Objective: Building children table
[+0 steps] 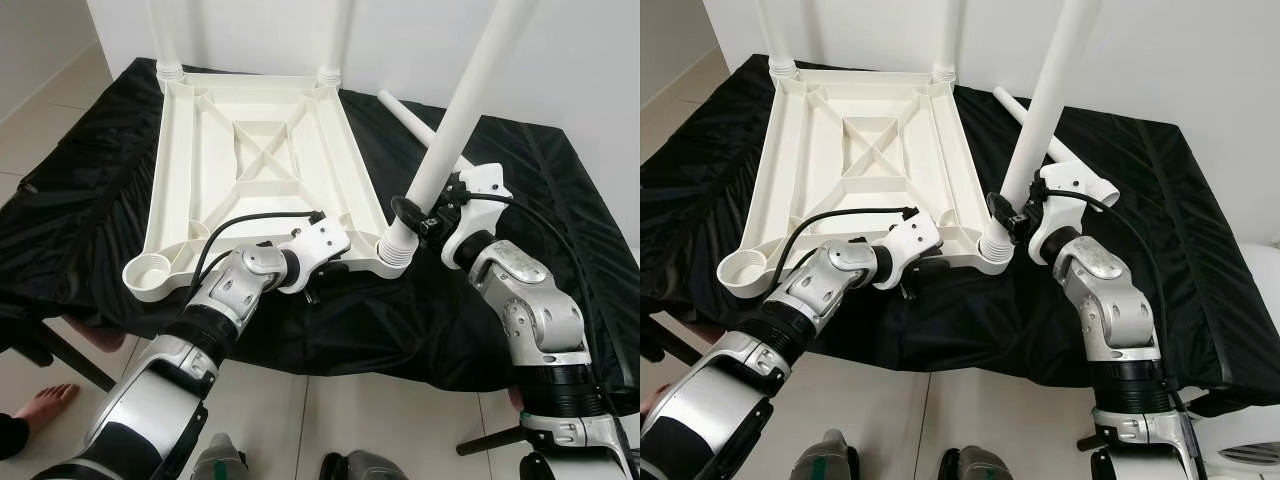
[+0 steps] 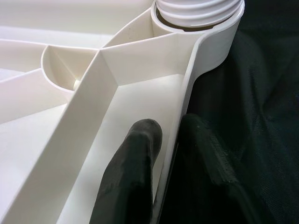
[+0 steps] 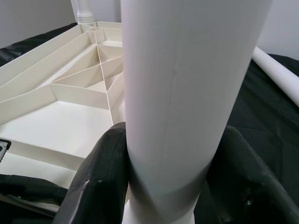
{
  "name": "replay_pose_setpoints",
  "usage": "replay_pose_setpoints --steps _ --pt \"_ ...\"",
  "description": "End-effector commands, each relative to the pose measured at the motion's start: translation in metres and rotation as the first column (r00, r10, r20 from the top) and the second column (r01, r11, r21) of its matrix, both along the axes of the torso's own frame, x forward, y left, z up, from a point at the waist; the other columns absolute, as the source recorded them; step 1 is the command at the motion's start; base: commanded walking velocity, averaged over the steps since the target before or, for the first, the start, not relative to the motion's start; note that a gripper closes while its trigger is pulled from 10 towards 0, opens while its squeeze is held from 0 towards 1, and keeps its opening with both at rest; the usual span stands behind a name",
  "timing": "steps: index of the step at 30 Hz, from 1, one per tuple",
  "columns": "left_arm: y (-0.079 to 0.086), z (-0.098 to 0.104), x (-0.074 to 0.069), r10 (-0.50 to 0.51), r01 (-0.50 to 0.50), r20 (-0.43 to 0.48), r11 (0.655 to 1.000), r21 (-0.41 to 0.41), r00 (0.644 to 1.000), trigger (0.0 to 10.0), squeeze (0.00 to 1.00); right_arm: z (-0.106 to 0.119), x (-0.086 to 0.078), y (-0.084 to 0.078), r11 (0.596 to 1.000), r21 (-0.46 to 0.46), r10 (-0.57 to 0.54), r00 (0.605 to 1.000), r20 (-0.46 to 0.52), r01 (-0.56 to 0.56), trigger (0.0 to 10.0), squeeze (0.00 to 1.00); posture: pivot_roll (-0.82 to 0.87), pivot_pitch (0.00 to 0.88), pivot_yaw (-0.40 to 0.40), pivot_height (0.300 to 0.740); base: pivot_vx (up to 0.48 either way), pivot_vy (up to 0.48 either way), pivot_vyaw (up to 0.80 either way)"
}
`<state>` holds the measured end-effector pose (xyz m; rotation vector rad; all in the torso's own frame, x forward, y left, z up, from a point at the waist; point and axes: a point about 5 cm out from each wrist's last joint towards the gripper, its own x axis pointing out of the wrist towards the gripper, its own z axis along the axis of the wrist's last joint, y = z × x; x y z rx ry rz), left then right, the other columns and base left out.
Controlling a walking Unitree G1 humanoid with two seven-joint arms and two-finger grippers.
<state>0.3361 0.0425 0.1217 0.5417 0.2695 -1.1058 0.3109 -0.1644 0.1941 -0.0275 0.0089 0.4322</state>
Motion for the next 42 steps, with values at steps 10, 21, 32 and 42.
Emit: replay_pose_setpoints --steps 10,21,32,42 --pt "0.001 -0.007 -0.005 -0.045 0.047 -0.049 0.998 0.032 0.998 10.0 0.0 -0.014 0.003 -0.002 1.0 0.011 -0.007 0.999 -0.054 0.007 10.0 0.0 0.02 0.056 -0.076 0.74 0.0 0.0 0.0" --pt "0.001 -0.006 -0.006 -0.039 0.04 -0.052 0.999 0.024 0.998 10.0 0.0 -0.036 0.005 0.007 1.0 -0.002 0.024 0.994 -0.105 -0.025 10.0 0.0 0.03 0.068 -0.086 0.74 0.0 0.0 0.0" --pt "0.003 -0.006 -0.007 -0.03 0.03 -0.05 0.999 0.018 0.998 10.0 0.0 -0.037 0.006 0.009 0.999 -0.008 0.042 0.995 -0.093 -0.043 10.0 0.0 0.03 0.067 -0.093 0.74 0.0 0.0 0.0" --pt "0.003 -0.004 -0.008 -0.027 0.028 -0.048 1.0 0.013 0.998 10.0 0.0 -0.033 -0.002 0.02 0.999 0.038 0.004 1.0 -0.03 -0.003 10.0 0.0 0.03 0.073 -0.092 0.74 0.0 0.0 0.0"
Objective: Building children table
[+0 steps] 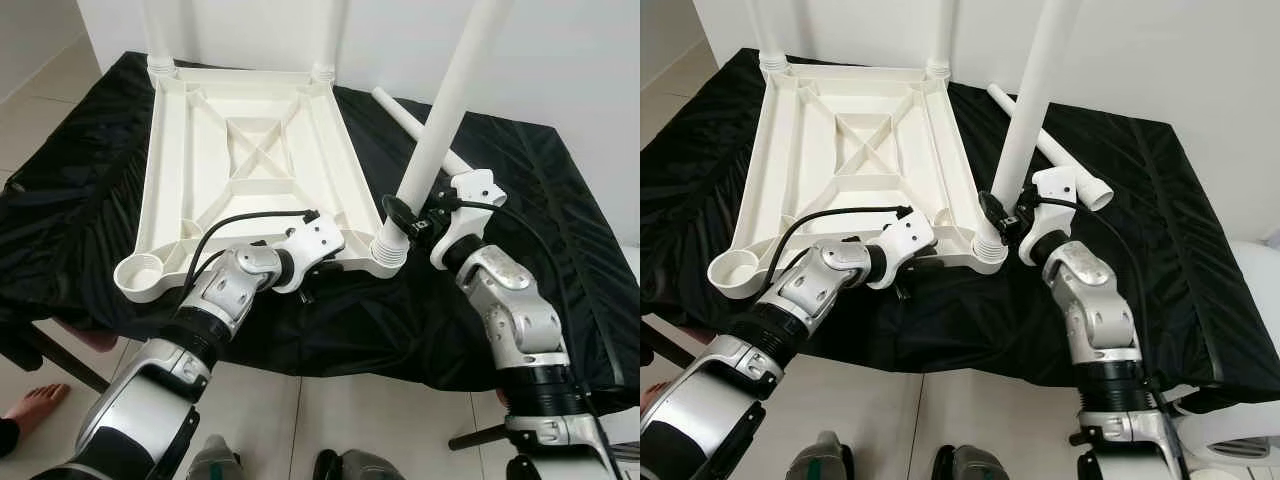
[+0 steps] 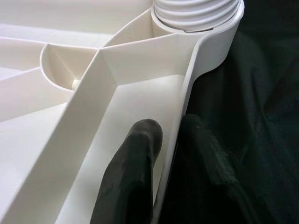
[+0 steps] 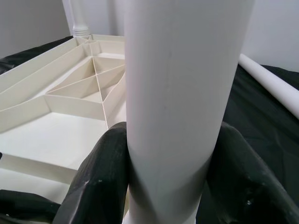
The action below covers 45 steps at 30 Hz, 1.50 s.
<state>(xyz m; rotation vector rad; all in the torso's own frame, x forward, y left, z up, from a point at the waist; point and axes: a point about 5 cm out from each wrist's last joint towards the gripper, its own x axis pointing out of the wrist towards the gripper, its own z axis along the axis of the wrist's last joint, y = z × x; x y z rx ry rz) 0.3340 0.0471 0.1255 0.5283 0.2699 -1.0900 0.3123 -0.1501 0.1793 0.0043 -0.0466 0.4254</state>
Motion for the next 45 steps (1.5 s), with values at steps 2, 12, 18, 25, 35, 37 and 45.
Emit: replay_pose_setpoints --steps 2,12,18,25,35,37,45 --pt "-0.001 -0.007 -0.005 -0.046 0.047 -0.046 0.999 0.023 0.998 10.0 0.0 -0.018 -0.004 0.006 1.0 0.012 -0.004 0.997 -0.074 0.005 10.0 0.0 0.03 0.073 -0.089 0.74 0.0 0.0 0.0" --pt "-0.002 -0.006 -0.005 -0.052 0.053 -0.046 0.998 0.026 0.998 10.0 0.0 -0.019 -0.004 -0.001 0.987 0.07 -0.137 0.988 -0.077 0.143 10.0 0.0 0.03 0.074 -0.083 0.74 0.0 0.0 0.0" --pt "-0.002 -0.005 -0.006 -0.052 0.053 -0.046 0.998 0.025 0.998 10.0 0.0 -0.015 -0.006 0.006 0.977 0.092 -0.186 0.981 -0.059 0.191 10.0 0.0 0.03 0.077 -0.085 0.74 0.0 0.0 0.0" --pt "-0.001 -0.004 -0.005 -0.05 0.051 -0.044 0.998 0.024 0.998 10.0 0.0 -0.013 -0.007 0.009 0.967 0.079 -0.242 0.97 -0.03 0.244 10.0 0.0 0.03 0.078 -0.088 0.74 0.0 0.0 0.0" --pt "-0.001 -0.003 -0.005 -0.046 0.047 -0.041 0.999 0.022 0.998 10.0 0.0 -0.015 -0.016 0.012 0.951 0.068 -0.305 0.952 0.017 0.303 10.0 0.0 0.03 0.079 -0.09 0.74 0.0 0.0 0.0" --pt "-0.001 -0.003 -0.005 -0.046 0.047 -0.041 0.999 0.021 0.998 10.0 0.0 -0.017 -0.017 0.013 0.955 0.073 -0.288 0.957 0.011 0.287 10.0 0.0 0.03 0.079 -0.088 0.74 0.0 0.0 0.0" --pt "-0.001 -0.002 -0.005 -0.048 0.049 -0.039 0.999 0.023 0.998 10.0 0.0 -0.025 -0.017 0.003 0.963 0.064 -0.262 0.965 0.005 0.261 10.0 0.0 0.04 0.075 -0.087 0.74 0.0 0.0 0.0"
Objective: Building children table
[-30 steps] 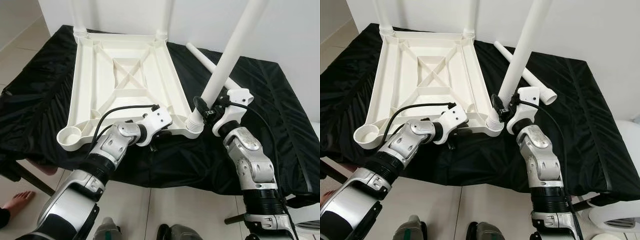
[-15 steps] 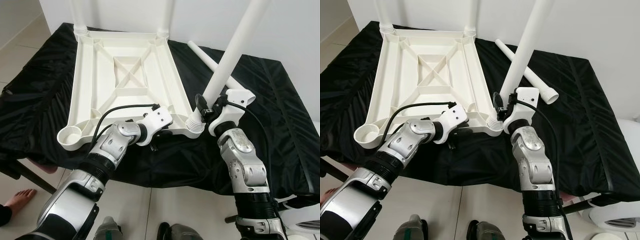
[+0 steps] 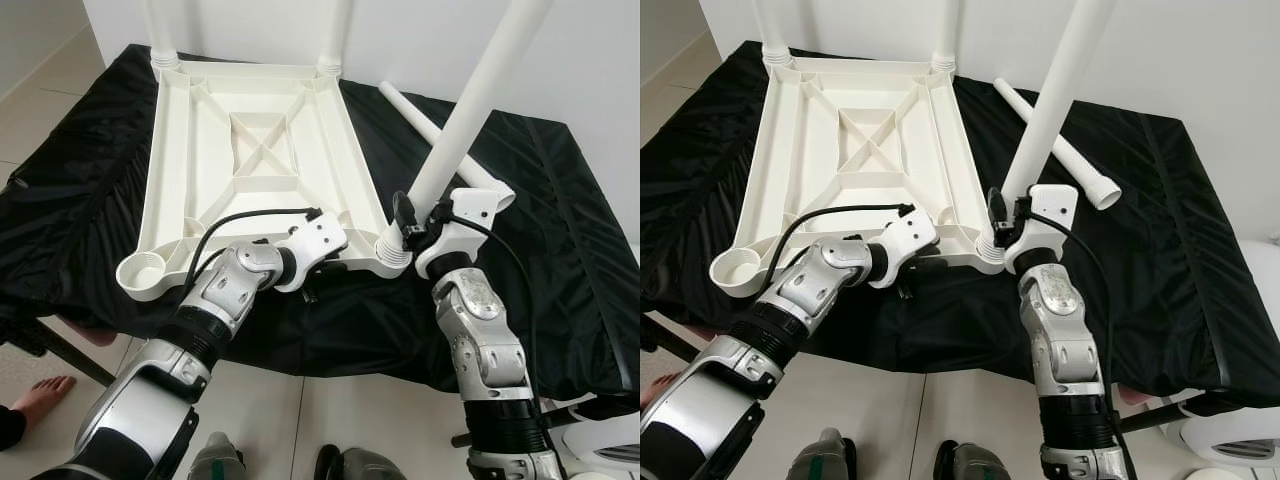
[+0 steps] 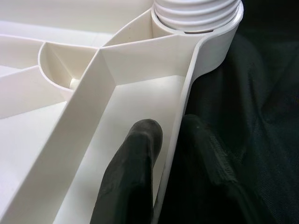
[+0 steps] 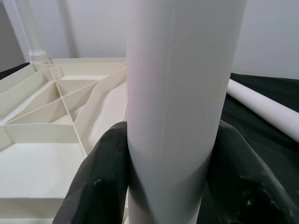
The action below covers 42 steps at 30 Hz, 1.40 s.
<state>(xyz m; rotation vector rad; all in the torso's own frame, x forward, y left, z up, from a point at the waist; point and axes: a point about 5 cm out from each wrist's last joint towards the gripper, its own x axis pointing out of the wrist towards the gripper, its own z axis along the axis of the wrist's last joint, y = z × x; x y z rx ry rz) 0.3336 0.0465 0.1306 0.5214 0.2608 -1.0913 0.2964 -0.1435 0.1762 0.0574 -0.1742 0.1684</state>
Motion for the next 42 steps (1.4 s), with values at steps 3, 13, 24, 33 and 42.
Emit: replay_pose_setpoints --steps 3,13,24,33,42 --pt "0.0 -0.007 -0.004 -0.046 0.047 -0.042 0.998 0.033 0.998 10.0 0.0 -0.023 -0.002 -0.005 1.0 -0.017 -0.011 0.995 -0.102 0.009 10.0 0.0 0.04 0.074 -0.089 0.74 0.0 0.0 0.0" --pt "0.0 -0.007 -0.005 -0.047 0.048 -0.042 0.998 0.034 0.998 10.0 0.0 -0.027 -0.005 0.0 0.999 -0.011 0.03 0.995 -0.091 -0.031 10.0 0.0 0.04 0.07 -0.086 0.74 0.0 0.0 0.0" --pt "0.0 -0.007 -0.005 -0.049 0.051 -0.042 0.998 0.035 0.998 10.0 0.0 -0.03 0.003 -0.015 0.995 -0.038 0.089 0.99 -0.107 -0.094 10.0 0.0 0.04 0.068 -0.082 0.74 0.0 0.0 0.0" --pt "0.0 -0.006 -0.005 -0.046 0.048 -0.04 0.998 0.032 0.998 10.0 0.0 -0.03 0.0 -0.007 0.985 -0.054 0.157 0.982 -0.105 -0.163 10.0 0.0 0.05 0.071 -0.091 0.74 0.0 0.0 0.0" --pt "0.001 -0.006 -0.005 -0.045 0.047 -0.041 0.998 0.032 0.998 10.0 0.0 -0.035 -0.007 -0.004 0.99 0.007 0.141 0.984 -0.105 -0.141 10.0 0.0 0.04 0.08 -0.085 0.74 0.0 0.0 0.0"
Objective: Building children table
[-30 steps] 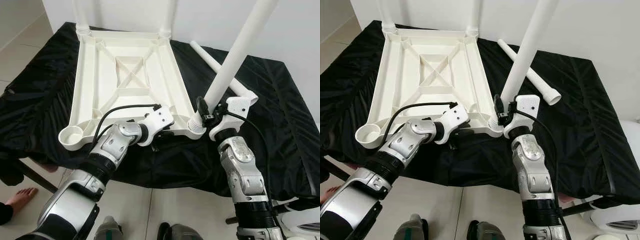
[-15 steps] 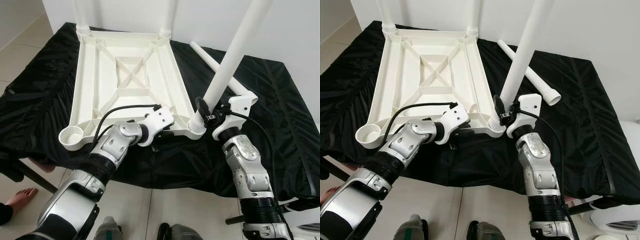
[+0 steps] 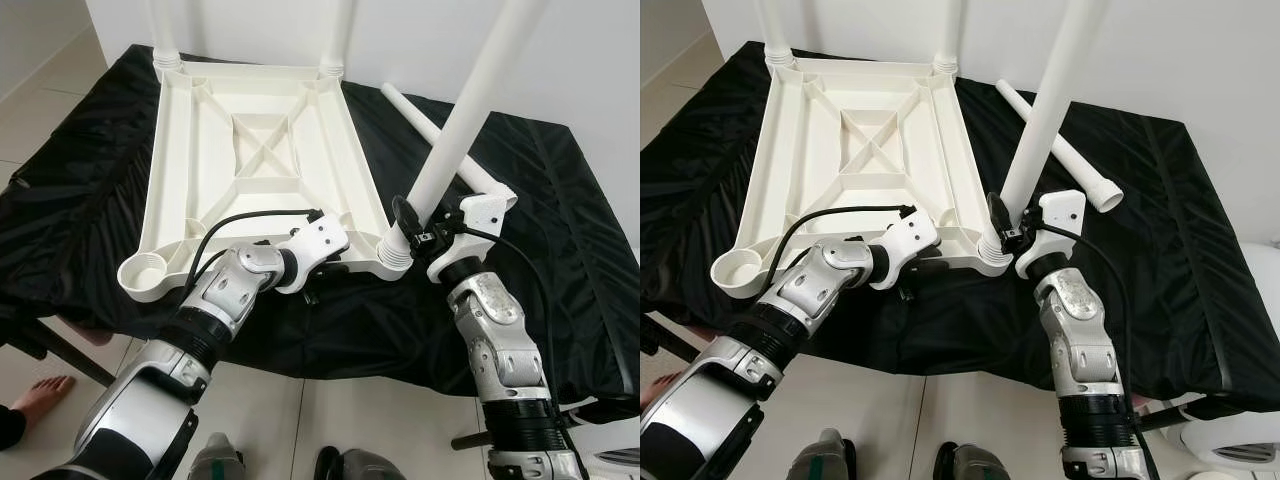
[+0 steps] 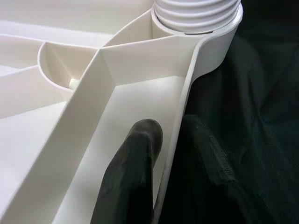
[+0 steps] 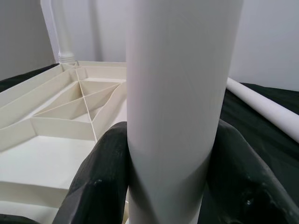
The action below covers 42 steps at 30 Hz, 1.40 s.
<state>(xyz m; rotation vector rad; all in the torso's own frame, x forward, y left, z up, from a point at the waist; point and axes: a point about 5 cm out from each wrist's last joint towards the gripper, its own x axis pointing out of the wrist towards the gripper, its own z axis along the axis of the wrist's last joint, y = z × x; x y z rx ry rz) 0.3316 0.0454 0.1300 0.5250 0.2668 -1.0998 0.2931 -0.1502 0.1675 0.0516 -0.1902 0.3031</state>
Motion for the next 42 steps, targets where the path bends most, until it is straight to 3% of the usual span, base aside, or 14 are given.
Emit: replay_pose_setpoints --steps 1,12,30,42 --pt "0.002 -0.005 -0.003 -0.039 0.04 -0.035 0.999 0.027 0.999 10.0 0.0 -0.027 -0.005 0.001 1.0 0.012 0.0 0.991 -0.13 0.001 10.0 0.0 0.04 0.08 -0.085 0.74 0.0 0.0 0.0" --pt "0.001 -0.004 -0.002 -0.041 0.042 -0.035 0.999 0.028 0.999 10.0 0.0 -0.024 -0.005 0.0 0.999 0.012 -0.029 0.992 -0.121 0.031 10.0 0.0 0.04 0.084 -0.085 0.74 0.0 0.0 0.0" --pt "0.003 -0.004 -0.002 -0.031 0.032 -0.038 0.999 0.026 0.999 10.0 0.0 -0.019 -0.009 0.005 0.966 0.032 -0.254 0.963 -0.094 0.258 10.0 0.0 0.04 0.097 -0.088 0.74 0.0 0.0 0.0" --pt "0.003 -0.002 -0.001 -0.032 0.033 -0.036 0.999 0.028 0.999 10.0 0.0 -0.018 -0.012 0.012 0.947 0.033 -0.316 0.944 -0.097 0.321 10.0 0.0 0.05 0.104 -0.085 0.74 0.0 0.0 0.0"
